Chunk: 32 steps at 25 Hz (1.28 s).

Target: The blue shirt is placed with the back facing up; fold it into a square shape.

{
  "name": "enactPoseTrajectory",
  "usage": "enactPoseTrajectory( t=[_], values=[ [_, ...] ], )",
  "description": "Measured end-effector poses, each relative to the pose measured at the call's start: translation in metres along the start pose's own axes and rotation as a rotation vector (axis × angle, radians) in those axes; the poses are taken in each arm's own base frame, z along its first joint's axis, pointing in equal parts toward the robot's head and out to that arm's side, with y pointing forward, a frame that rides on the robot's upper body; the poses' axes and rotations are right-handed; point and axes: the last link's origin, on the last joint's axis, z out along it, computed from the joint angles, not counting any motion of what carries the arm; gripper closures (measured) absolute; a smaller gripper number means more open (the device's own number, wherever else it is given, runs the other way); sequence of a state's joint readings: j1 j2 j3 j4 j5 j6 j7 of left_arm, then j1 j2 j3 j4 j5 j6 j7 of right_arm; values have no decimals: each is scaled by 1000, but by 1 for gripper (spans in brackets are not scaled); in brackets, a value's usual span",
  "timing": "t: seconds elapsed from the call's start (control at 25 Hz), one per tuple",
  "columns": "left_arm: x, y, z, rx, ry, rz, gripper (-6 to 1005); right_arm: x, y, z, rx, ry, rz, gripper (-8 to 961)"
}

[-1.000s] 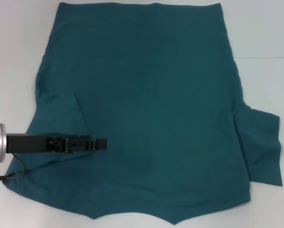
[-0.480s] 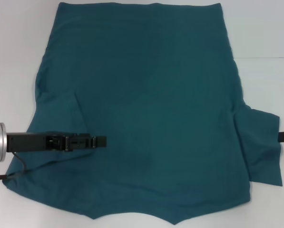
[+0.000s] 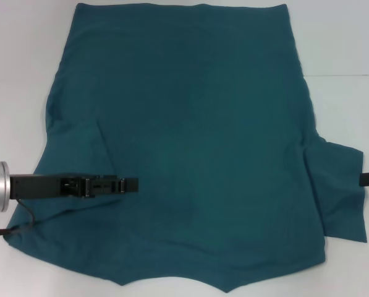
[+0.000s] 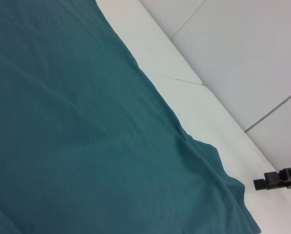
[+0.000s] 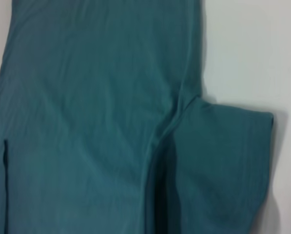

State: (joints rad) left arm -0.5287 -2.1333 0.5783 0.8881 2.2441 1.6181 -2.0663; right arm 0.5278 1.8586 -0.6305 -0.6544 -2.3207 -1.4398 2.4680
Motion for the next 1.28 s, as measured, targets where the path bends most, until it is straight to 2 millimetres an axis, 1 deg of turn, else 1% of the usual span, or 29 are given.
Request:
enactPoseTrajectory(
  t=[0.36, 0.76, 1.28],
  values=[
    [0, 0, 0, 0, 1, 1, 206, 1, -4, 2, 10, -14, 34, 253],
    [2, -2, 0, 15, 8, -7, 206, 3, -7, 14, 17, -10, 77, 252],
    [0, -4, 0, 21, 10, -18, 206, -1, 0, 22, 15, -16, 60, 254]
  ],
)
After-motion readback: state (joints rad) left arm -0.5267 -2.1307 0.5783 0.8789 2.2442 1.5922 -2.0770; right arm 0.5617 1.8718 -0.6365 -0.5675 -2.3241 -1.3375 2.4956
